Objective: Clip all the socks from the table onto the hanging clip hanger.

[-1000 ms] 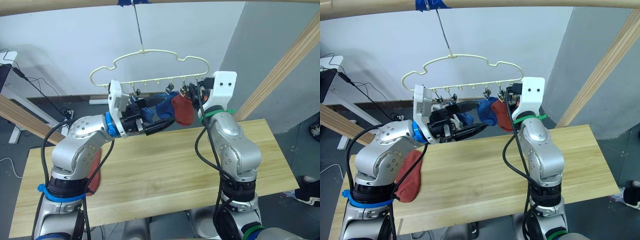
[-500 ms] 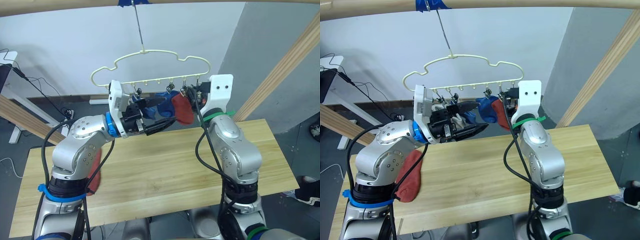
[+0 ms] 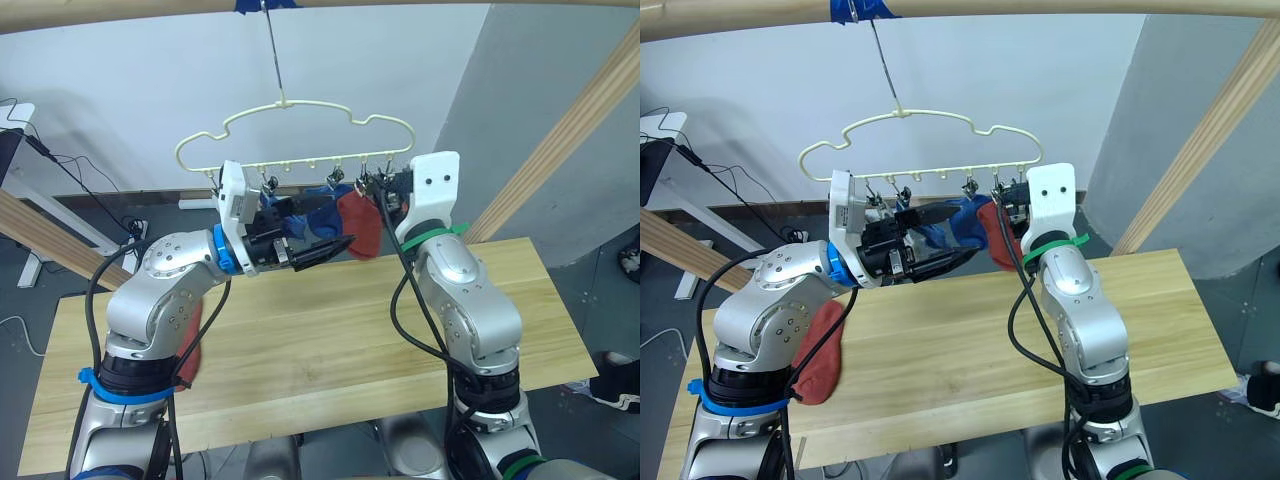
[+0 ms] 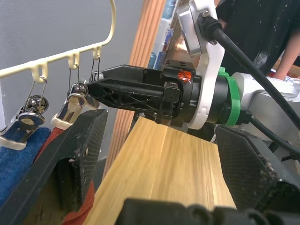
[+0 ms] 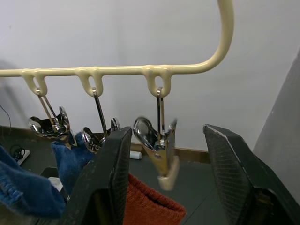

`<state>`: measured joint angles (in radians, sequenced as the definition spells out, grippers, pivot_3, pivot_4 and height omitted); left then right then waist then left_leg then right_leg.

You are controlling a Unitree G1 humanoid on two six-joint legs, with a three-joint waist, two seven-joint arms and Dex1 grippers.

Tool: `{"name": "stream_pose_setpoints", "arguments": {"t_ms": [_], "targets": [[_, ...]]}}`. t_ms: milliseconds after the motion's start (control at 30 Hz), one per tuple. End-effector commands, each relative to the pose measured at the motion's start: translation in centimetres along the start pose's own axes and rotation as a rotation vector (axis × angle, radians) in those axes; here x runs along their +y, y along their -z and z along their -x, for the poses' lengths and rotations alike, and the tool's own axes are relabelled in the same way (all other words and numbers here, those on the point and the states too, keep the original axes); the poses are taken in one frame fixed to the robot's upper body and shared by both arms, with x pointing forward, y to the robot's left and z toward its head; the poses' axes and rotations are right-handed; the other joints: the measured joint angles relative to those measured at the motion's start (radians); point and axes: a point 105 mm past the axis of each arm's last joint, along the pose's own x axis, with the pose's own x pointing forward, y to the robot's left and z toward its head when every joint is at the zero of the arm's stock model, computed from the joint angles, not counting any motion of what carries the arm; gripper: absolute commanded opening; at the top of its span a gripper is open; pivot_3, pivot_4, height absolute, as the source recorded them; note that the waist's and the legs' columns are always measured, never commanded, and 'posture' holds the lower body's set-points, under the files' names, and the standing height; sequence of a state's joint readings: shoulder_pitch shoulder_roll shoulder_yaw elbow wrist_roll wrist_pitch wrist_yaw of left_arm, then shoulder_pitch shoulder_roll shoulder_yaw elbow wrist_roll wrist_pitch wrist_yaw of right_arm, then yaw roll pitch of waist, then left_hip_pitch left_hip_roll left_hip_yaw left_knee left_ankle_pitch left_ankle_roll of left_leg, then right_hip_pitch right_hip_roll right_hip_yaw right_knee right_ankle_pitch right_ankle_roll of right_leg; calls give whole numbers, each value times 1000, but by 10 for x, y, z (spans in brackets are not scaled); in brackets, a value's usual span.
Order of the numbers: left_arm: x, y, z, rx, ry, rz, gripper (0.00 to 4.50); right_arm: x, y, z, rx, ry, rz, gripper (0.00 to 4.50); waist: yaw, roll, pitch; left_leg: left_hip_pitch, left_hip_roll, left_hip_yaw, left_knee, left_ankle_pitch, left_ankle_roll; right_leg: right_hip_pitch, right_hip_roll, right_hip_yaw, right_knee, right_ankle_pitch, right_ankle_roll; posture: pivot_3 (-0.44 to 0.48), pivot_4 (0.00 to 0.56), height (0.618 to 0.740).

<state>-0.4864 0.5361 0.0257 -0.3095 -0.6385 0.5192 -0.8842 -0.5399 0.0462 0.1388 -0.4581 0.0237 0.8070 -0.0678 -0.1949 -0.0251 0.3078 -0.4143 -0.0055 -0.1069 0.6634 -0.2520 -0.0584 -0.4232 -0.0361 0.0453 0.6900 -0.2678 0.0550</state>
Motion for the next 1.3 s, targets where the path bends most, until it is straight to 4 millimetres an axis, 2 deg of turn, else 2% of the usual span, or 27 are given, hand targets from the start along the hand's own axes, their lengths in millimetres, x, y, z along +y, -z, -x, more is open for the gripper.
{"name": "stream_pose_setpoints", "arguments": {"t_ms": [33,767,1033,1300], "targets": [[-4,-7,-1,-18,15,-39,4062,-1,-13,0,-63,21,-8,2513,0,0,0,0,0,0,0,0,0,0,0,0,0,0,0,-267,246,740],[-3,-8,-2,-16,17,-39,4062,-9,-1,-6,-39,90,9,2513,0,0,0,0,0,0,0,0,0,0,0,0,0,0,0,-263,246,740],[-4,-7,-2,-13,18,-42,4062,-13,-3,-8,-45,117,-45,2513,0,0,0,0,0,0,0,0,0,0,0,0,1,0,0,-259,246,740],[-4,-7,-2,-14,25,-42,4062,-5,-13,-7,-75,73,-120,2513,0,0,0,0,0,0,0,0,0,0,0,0,1,0,0,-267,244,740]]}}
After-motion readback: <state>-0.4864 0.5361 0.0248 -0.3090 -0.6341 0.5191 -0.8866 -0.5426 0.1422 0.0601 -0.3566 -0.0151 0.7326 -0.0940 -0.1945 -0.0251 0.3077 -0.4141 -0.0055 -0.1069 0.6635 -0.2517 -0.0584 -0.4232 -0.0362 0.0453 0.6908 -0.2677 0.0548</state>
